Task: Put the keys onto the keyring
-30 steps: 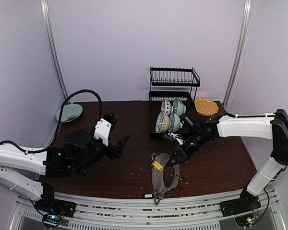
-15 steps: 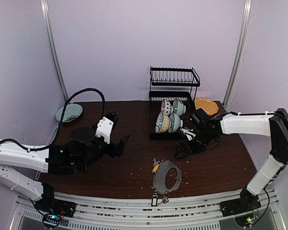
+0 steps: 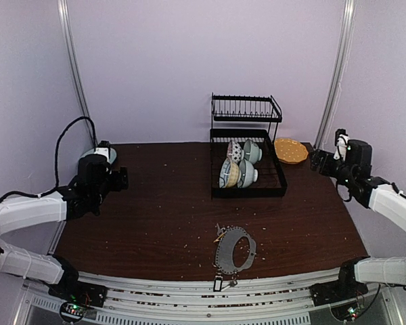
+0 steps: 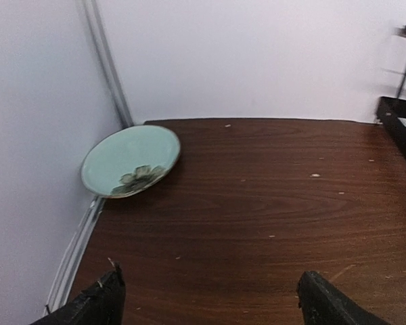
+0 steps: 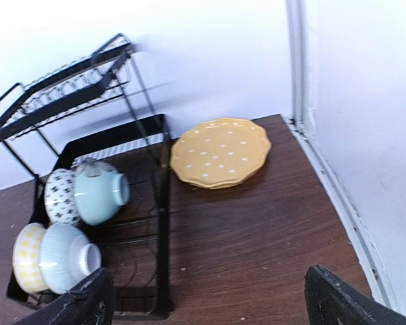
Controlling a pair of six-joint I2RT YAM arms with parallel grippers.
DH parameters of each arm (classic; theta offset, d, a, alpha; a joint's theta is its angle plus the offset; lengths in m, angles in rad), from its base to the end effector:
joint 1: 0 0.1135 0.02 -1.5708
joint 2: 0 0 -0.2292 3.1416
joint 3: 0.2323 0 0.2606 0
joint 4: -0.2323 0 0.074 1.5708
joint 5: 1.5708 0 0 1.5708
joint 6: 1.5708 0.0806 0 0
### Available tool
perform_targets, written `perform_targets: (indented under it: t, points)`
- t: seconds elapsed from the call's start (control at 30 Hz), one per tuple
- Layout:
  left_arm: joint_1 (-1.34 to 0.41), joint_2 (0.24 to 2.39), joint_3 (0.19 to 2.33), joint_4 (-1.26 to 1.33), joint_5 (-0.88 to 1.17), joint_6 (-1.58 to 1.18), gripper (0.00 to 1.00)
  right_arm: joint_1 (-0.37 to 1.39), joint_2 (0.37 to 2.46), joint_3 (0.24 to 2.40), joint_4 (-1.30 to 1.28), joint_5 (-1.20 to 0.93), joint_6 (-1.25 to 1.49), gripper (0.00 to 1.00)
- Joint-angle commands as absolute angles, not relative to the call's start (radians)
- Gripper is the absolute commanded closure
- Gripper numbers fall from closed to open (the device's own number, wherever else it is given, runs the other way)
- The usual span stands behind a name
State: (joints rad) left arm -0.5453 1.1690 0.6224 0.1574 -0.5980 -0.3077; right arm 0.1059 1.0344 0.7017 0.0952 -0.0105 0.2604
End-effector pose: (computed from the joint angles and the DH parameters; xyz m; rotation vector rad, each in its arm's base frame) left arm 0.2871 -0.1211 0.1905 -0.1606 1.8829 0.0058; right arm 0.3106 0.0339 0.2480 0.1327 1.8116 0.2697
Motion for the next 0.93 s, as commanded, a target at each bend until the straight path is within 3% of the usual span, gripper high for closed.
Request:
perform_targets:
  t: [0.0, 0.17, 0.37, 0.5, 0.9]
  points:
    - [-0.447, 1.185, 0.564, 0.274, -0.647, -0.308, 0.08, 0.048, 0.983, 0.504, 0.49, 0.187, 0.315, 0.0]
    - [-0.364, 1.245, 0.515, 0.43, -0.72, -0.219, 0.07, 0.048, 1.009, 0.252, 0.89, 0.354, 0.255, 0.0]
    - [-0.322, 1.236, 0.429, 0.615, -0.693, -0.121, 0.07, 0.048, 1.143, 0.238, 0.93, 0.434, 0.312, 0.0]
    - [-0.312, 1.208, 0.334, 0.774, -0.673, -0.046, 0.06, 0.048, 1.186, 0.167, 1.092, 0.447, 0.284, 0.0]
    - [-0.297, 1.328, 0.202, 1.157, -0.608, 0.012, 0.05, 0.048, 1.2, 0.135, 1.128, 0.478, 0.274, 0.0]
